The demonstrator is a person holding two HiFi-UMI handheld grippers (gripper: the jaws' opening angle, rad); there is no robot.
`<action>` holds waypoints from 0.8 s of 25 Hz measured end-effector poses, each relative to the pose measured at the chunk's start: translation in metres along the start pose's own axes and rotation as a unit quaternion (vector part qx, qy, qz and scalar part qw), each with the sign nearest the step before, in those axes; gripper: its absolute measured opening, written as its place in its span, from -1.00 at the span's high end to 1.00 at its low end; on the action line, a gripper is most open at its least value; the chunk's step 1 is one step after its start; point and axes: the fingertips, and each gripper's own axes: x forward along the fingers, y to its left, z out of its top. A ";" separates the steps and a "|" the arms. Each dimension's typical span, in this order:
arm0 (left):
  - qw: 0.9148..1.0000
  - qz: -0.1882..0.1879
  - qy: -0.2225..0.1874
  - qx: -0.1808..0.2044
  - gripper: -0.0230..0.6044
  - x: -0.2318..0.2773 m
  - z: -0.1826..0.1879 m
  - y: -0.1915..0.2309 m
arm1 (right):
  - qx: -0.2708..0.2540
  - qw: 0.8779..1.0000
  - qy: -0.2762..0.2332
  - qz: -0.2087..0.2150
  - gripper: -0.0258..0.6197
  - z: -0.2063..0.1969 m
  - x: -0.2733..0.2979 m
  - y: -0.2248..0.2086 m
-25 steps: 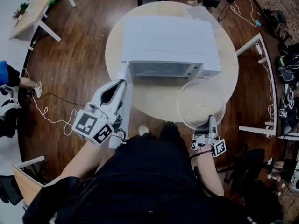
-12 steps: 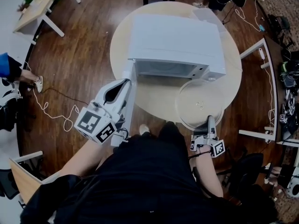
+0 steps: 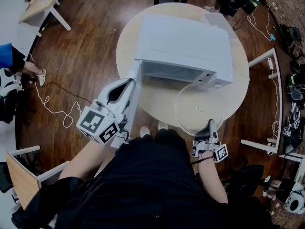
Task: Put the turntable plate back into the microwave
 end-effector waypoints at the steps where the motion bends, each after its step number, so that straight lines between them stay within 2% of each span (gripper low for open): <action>1: 1.000 0.004 -0.001 0.001 0.94 0.000 0.000 0.000 | 0.001 1.000 0.007 -0.001 0.79 -0.002 0.002 0.000; 20: 0.999 0.046 -0.010 -0.008 0.94 -0.022 0.011 0.003 | 0.007 0.993 0.113 0.017 0.79 -0.048 0.041 0.009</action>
